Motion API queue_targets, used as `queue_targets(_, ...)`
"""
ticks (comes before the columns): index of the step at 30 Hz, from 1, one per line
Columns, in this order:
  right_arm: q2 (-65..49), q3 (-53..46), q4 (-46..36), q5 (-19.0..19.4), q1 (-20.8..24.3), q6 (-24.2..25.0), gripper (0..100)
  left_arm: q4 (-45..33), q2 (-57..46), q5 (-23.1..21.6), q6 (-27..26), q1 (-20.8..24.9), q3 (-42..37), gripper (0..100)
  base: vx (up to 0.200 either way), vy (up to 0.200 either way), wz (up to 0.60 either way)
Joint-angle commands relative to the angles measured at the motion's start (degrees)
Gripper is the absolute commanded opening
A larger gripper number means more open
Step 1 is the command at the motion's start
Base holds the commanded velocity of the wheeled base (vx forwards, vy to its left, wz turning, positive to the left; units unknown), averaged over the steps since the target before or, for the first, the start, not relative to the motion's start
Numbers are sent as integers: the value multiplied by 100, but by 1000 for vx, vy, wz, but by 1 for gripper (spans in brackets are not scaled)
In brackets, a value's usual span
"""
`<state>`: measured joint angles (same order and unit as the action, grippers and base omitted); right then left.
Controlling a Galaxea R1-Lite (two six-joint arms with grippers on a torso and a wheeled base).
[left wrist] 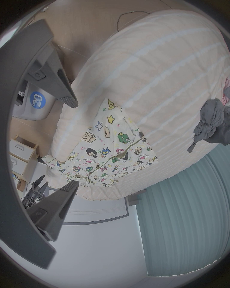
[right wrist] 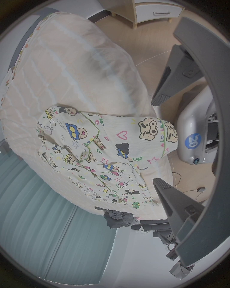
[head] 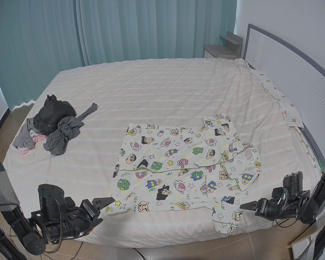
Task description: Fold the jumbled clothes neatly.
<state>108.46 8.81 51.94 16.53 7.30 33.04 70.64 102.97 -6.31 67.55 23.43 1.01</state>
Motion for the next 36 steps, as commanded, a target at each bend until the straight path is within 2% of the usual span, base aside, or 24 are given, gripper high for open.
queue_targets(1,1046,50,685,-27,26,-8,100,2,12,-1,4,12,-57,100,0,0,0)
queue_targets(7,1872,24,1916,-36,26,142,100,2,47,-1,4,12,-57,100,0,0,0)
queue_targets(13,2346,-2,2452,-36,122,142,100,2,100,-1,-5,12,-57,100,0,0,0)
queue_targets(31,2487,411,2549,-36,298,159,100,2,100,-1,-5,12,-57,100,0,0,0)
queue_targets(32,2522,446,2549,-36,298,168,0,2,100,-1,-5,12,-57,100,0,0,0)
queue_targets(36,2593,481,2540,-45,289,168,0,2,100,-1,-14,12,-57,100,0,0,0)
